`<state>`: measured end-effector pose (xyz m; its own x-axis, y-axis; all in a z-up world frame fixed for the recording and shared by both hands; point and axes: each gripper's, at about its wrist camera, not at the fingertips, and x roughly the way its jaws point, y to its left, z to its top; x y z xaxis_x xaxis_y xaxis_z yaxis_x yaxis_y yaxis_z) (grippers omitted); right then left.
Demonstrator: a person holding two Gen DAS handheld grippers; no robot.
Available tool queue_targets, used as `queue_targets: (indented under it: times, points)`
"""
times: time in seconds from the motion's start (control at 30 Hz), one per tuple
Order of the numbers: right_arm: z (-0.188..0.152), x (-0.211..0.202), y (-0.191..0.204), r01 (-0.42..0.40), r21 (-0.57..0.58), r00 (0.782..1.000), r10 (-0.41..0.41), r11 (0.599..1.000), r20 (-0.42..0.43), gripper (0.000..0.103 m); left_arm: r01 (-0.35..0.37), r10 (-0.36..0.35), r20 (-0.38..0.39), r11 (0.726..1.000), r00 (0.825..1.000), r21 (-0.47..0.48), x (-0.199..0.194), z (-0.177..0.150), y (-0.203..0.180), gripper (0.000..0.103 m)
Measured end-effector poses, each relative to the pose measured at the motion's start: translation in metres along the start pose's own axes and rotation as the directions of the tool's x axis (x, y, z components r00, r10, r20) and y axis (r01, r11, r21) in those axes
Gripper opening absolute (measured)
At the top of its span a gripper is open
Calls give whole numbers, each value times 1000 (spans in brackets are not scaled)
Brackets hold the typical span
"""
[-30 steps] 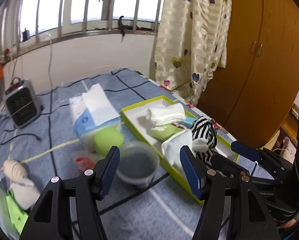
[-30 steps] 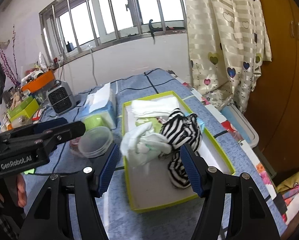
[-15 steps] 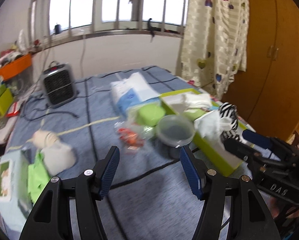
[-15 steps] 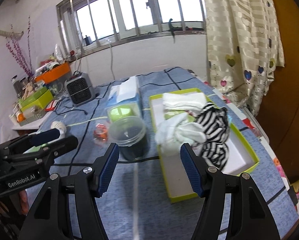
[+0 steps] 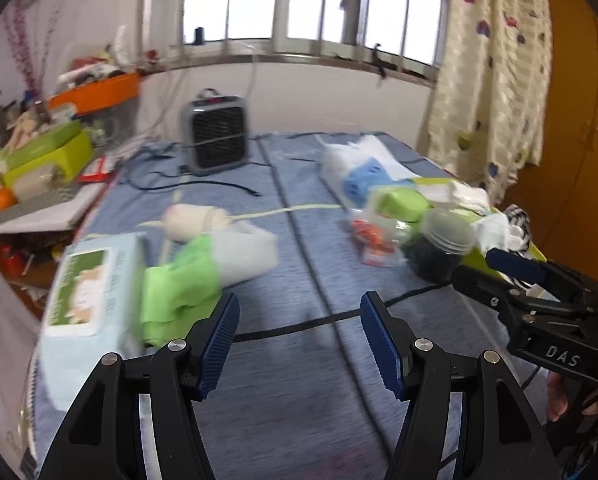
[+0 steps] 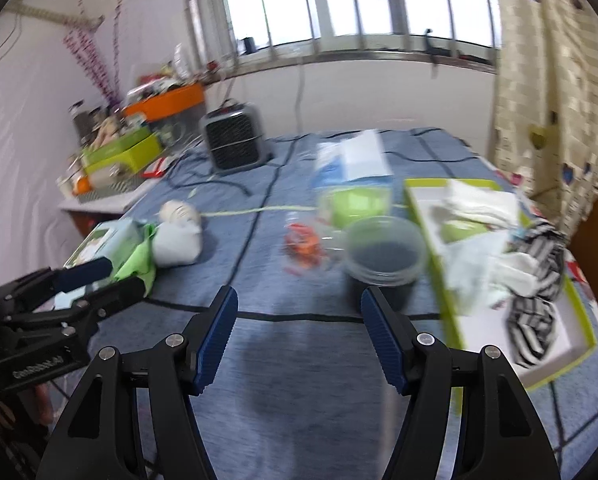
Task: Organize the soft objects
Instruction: 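Withdraw both open tools from the box back toward the pile, then close the right tool on the grey sock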
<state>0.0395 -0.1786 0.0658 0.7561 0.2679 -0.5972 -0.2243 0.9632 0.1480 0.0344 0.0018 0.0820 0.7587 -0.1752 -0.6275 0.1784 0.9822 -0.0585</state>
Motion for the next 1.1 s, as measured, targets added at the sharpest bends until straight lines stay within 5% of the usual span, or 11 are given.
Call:
queue_targets:
  times: [0.43, 1.03, 1.1]
  points:
    - [17, 56, 70, -155, -120, 985, 145, 981, -91, 65, -74, 77, 33, 992, 996, -105, -20, -7, 66, 63]
    - [50, 135, 84, -220, -23, 963, 213, 975, -168, 65, -54, 57, 13, 988, 998, -148, -9, -12, 90, 62]
    - [50, 143, 87, -223, -17, 959, 217, 975, -182, 73, -54, 56, 11, 987, 998, -153, -7, -12, 92, 62]
